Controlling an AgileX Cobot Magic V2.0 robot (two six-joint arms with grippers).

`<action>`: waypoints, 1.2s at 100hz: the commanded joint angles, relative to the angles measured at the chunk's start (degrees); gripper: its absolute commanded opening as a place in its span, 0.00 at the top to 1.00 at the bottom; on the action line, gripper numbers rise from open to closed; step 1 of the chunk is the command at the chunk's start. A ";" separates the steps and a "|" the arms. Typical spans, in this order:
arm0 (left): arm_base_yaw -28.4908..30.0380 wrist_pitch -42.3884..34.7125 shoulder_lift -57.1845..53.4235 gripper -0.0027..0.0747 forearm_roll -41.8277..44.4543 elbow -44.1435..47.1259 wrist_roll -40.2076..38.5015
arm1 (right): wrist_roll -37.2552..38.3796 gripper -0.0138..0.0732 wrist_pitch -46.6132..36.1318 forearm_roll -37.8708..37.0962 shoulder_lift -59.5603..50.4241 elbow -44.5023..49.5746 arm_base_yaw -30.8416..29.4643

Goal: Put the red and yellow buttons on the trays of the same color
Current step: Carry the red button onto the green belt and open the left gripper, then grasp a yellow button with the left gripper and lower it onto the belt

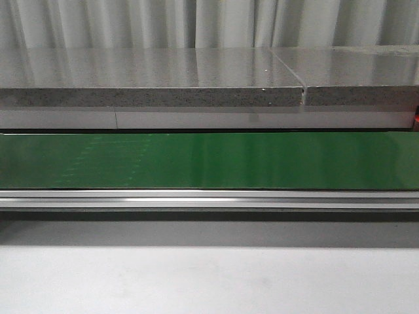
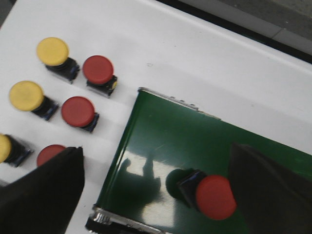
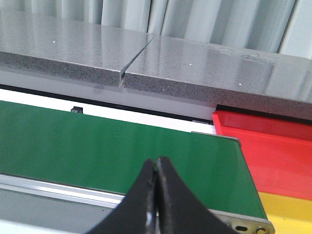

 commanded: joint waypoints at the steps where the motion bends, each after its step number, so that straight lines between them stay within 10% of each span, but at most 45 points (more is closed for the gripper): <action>1: 2.39 -3.41 -5.71 0.19 0.54 2.61 -1.60 | -0.22 0.92 -4.90 -0.57 -0.79 -0.55 0.12; 55: 18.74 -6.02 -16.71 0.33 1.43 25.33 -3.21 | -0.22 0.92 -4.90 -0.57 -0.79 -0.55 0.12; 120: 23.36 -4.39 6.64 0.33 2.82 14.89 -2.97 | -0.22 0.92 -4.90 -0.57 -0.79 -0.55 0.12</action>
